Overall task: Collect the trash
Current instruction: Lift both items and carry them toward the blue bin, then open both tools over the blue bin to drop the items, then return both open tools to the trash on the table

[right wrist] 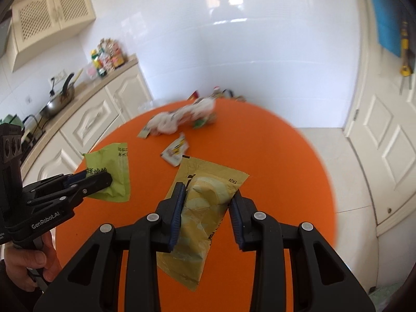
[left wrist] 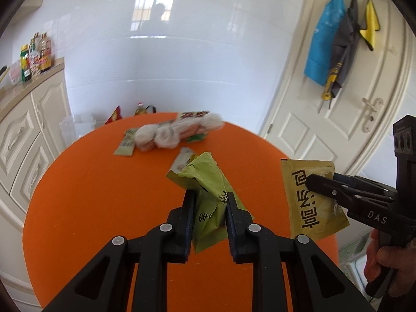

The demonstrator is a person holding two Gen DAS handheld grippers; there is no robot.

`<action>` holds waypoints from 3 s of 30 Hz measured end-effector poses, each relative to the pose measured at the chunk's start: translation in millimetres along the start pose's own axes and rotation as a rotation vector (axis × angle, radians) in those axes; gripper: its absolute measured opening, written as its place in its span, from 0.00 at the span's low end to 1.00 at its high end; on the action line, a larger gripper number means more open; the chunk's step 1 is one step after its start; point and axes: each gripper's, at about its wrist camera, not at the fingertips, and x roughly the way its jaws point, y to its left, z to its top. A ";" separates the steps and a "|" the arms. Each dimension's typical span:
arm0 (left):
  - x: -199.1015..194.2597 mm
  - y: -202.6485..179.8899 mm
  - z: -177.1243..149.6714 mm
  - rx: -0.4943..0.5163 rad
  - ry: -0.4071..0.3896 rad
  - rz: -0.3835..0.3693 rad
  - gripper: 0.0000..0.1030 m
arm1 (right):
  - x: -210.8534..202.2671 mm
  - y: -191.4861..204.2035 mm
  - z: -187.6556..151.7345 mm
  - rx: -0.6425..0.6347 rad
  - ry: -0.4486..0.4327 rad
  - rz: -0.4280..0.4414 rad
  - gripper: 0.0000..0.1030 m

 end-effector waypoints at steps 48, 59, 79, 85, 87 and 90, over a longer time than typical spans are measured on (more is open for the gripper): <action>284.7 -378.7 -85.9 0.512 0.641 -0.389 0.22 | -92.5 -390.8 -235.3 0.730 0.168 -0.462 0.35; 298.6 -403.1 -80.7 0.546 0.632 -0.294 0.83 | -89.6 -390.4 -247.9 0.808 0.149 -0.464 0.93; 109.9 -345.3 -59.7 0.452 0.250 -0.207 0.96 | -150.0 -288.8 -155.3 0.651 -0.029 -0.517 1.00; 44.8 -300.1 -54.9 0.380 0.142 -0.186 0.96 | -166.8 -239.0 -105.8 0.549 -0.112 -0.488 1.00; 20.1 -280.6 -50.2 0.356 0.106 -0.175 0.96 | -168.2 -220.4 -91.2 0.514 -0.133 -0.469 1.00; -18.9 -245.1 -45.1 0.311 0.046 -0.149 0.96 | -168.4 -193.7 -71.5 0.461 -0.163 -0.441 1.00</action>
